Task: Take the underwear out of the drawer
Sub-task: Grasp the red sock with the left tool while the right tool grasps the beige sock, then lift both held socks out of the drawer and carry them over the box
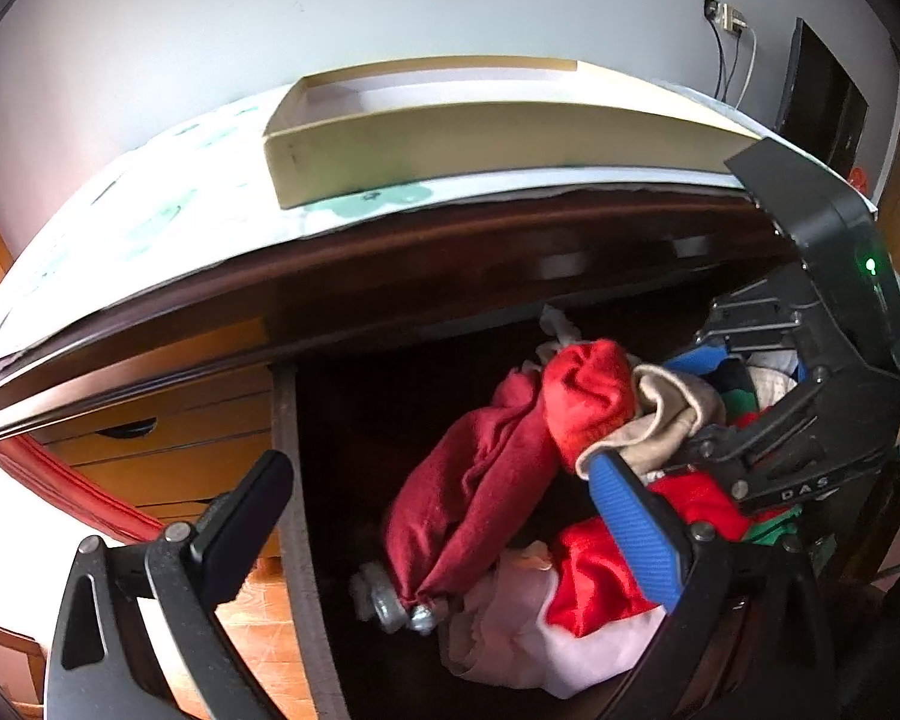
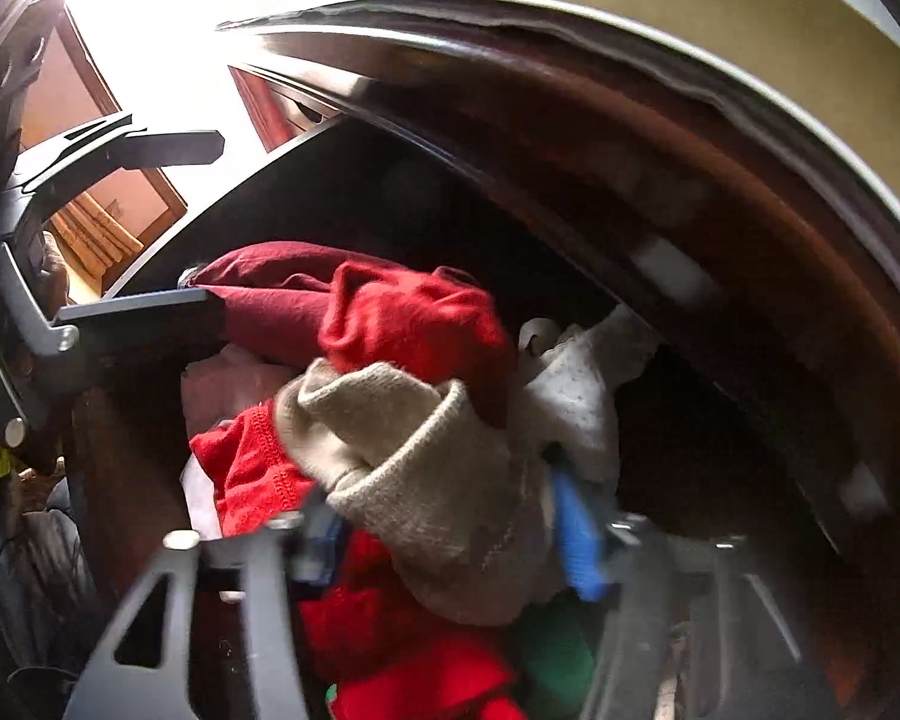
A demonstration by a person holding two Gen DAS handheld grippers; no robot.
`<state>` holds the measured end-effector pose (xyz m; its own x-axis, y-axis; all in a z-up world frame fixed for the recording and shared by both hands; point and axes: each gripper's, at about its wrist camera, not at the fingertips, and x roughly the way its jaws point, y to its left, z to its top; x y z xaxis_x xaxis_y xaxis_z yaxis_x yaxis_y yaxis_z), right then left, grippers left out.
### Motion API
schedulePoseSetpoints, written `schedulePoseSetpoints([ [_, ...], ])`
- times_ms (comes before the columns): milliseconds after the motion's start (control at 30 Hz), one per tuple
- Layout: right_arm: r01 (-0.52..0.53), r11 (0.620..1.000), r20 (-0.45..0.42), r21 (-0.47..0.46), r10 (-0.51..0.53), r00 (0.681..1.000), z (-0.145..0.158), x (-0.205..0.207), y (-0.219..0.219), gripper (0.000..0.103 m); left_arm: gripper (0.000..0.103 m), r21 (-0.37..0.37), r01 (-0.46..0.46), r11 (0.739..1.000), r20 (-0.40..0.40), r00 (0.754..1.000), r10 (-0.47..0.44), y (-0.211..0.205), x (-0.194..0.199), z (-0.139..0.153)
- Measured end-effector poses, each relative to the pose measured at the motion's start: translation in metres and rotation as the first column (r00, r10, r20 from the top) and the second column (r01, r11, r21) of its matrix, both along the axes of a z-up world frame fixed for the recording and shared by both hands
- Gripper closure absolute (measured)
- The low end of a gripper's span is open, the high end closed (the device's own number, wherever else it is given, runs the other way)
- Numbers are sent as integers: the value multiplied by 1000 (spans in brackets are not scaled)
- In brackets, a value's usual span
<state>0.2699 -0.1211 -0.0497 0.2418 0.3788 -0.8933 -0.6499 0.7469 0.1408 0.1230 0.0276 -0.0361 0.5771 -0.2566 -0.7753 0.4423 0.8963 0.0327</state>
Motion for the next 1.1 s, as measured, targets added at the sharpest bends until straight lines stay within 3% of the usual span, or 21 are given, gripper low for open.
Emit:
schedulePoseSetpoints([
  [67,3,1000,5,5,-3,1000,1,-2,-1,60,2,-2,10,1000,-1,1000,-10,-3,1,0],
  [133,27,999,-5,29,-27,1000,6,-5,-8,63,2,-9,20,1000,-6,1000,-20,-7,0,0],
  [300,123,979,-2,164,-125,992,35,-18,-43,64,2,-33,63,997,-20,998,-64,-19,4,2],
  [467,250,913,-8,322,-262,965,62,-29,-82,64,2,-13,122,992,-23,992,-123,-45,9,2],
  [767,340,824,-2,453,-381,925,69,-48,-123,64,10,89,155,984,-106,984,-145,-88,27,-22],
  [900,349,806,-15,479,-390,921,65,-53,-128,64,27,155,123,980,-181,979,-94,-93,37,-38],
  [967,355,795,-22,492,-396,918,64,-54,-132,64,31,156,126,980,-220,971,-90,-93,41,-44],
  [1100,377,772,-60,512,-406,912,57,-54,-137,64,54,157,132,979,-237,967,-92,-94,42,-47],
])
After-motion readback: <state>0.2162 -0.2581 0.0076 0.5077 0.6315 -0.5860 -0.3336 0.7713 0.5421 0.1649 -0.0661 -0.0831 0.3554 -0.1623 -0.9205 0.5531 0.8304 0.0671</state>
